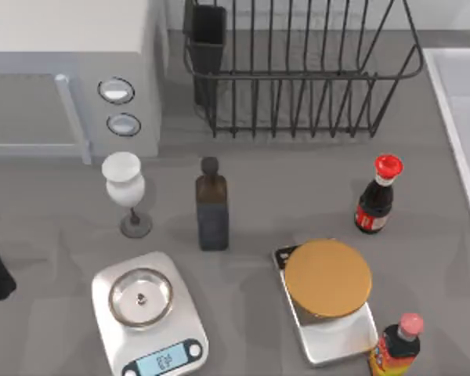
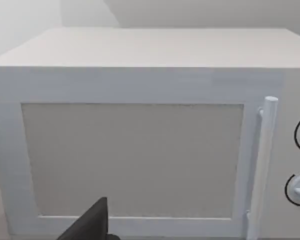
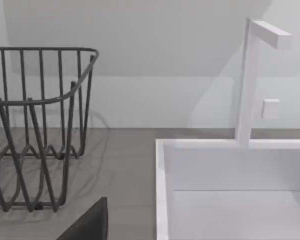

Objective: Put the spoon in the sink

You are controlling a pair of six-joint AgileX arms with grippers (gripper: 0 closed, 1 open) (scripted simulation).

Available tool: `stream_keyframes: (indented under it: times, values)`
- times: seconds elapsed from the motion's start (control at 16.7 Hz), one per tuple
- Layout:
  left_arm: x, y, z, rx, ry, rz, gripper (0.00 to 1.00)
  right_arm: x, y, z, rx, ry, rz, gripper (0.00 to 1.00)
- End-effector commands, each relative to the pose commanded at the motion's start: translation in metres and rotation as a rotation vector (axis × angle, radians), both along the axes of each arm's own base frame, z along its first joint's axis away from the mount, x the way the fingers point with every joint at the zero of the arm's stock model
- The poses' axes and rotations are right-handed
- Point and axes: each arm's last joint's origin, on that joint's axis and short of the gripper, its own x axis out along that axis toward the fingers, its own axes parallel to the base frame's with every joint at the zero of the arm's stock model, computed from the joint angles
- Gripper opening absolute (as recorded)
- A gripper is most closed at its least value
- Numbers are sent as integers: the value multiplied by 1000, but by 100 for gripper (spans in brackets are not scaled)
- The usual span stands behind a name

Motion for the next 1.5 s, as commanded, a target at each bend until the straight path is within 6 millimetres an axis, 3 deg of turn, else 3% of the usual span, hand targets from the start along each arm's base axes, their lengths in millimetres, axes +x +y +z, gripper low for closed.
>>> stream_keyframes:
  times: [0.36,0.72,1.08,1.5]
  values:
    - [0,0,0,0,0,0,100,2,-6,13,-85,121,-54,100]
    - [0,0,0,0,0,0,100,24,-30,33,-286,677,-96,100]
    - [0,0,0,0,0,0,100,60,-72,32,-318,1295,79,100]
    - [0,0,0,0,0,0,100,82,-108,33,-267,1545,264,100]
